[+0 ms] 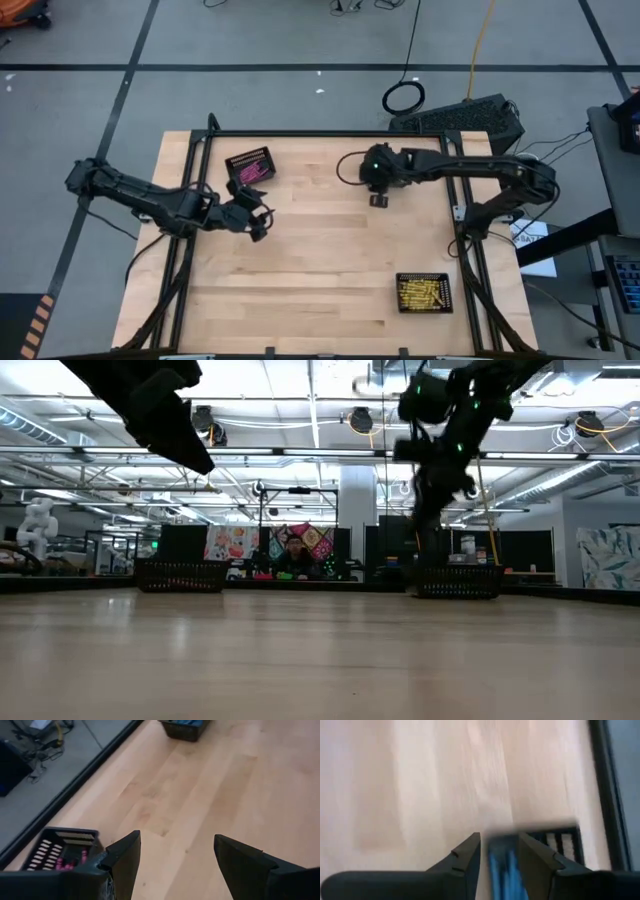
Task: Sort crayons
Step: Adjust the black bins
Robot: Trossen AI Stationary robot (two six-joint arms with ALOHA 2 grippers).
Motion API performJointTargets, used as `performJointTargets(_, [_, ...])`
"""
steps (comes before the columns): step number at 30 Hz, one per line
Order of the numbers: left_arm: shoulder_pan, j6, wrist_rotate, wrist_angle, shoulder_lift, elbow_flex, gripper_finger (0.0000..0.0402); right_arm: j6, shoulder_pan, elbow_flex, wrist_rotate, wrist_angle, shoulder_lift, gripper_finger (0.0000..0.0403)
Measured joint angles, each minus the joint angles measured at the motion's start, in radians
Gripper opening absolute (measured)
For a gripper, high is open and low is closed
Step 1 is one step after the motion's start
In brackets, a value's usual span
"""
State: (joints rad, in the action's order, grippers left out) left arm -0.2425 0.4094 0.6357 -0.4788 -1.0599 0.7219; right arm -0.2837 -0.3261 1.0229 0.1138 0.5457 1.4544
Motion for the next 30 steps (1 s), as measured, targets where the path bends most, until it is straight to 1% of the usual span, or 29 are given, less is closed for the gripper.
performJointTargets(3, [0.049, -0.033, -0.001, 0.004, 0.0, 0.0, 0.0256, 0.046, 0.083, 0.0, -0.085, -0.147, -0.026, 0.0106])
performJointTargets(4, [0.073, -0.058, -0.016, 0.01, 0.0, 0.0, 0.0256, 0.059, 0.119, 0.0, -0.105, -0.203, -0.026, 0.0102])
performJointTargets(7, [0.158, -0.159, -0.087, 0.014, -0.001, 0.017, 0.0256, 0.088, 0.237, 0.0, -0.117, -0.369, 0.002, 0.0091])
performJointTargets(9, [0.229, -0.209, -0.155, 0.017, -0.001, 0.048, 0.0256, 0.106, 0.312, 0.0, -0.116, -0.464, 0.037, 0.0084])
performJointTargets(11, [0.305, -0.244, -0.246, 0.007, -0.014, 0.076, 0.0255, 0.138, 0.38, 0.0, -0.105, -0.561, 0.081, 0.0078])
performJointTargets(14, [0.42, -0.26, -0.404, -0.112, -0.054, 0.104, 0.0249, 0.205, 0.466, 0.0, -0.034, -0.674, 0.153, 0.0069])
performJointTargets(15, [0.455, -0.263, -0.442, -0.139, -0.073, 0.105, 0.0248, 0.227, 0.491, 0.0, -0.005, -0.695, 0.175, 0.0067])
performJointTargets(16, [0.488, -0.267, -0.468, -0.172, -0.099, 0.105, 0.0247, 0.249, 0.514, 0.0, 0.029, -0.704, 0.194, 0.0065])
performJointTargets(18, [0.541, -0.268, -0.473, -0.222, -0.156, 0.098, 0.0246, 0.303, 0.557, 0.0, 0.117, -0.701, 0.217, 0.006])
performJointTargets(20, [0.576, -0.269, -0.433, -0.231, -0.218, 0.091, 0.0246, 0.35, 0.6, 0.0, 0.242, -0.638, 0.218, 0.0056])
performJointTargets(22, [0.605, -0.276, -0.4, -0.242, -0.27, 0.091, 0.0246, 0.381, 0.641, 0.0, 0.345, -0.563, 0.198, 0.0052])
performJointTargets(23, [0.616, -0.291, -0.399, -0.242, -0.289, 0.09, 0.0246, 0.398, 0.659, -0.001, 0.385, -0.524, 0.185, 0.005])
performJointTargets(26, [0.659, -0.337, -0.436, -0.231, -0.326, 0.091, 0.0246, 0.44, 0.708, -0.001, 0.45, -0.452, 0.139, 0.0047])
performJointTargets(30, [0.729, -0.39, -0.485, -0.2, -0.338, 0.091, 0.0246, 0.455, 0.749, 0.0, 0.502, -0.422, 0.118, 0.0045])
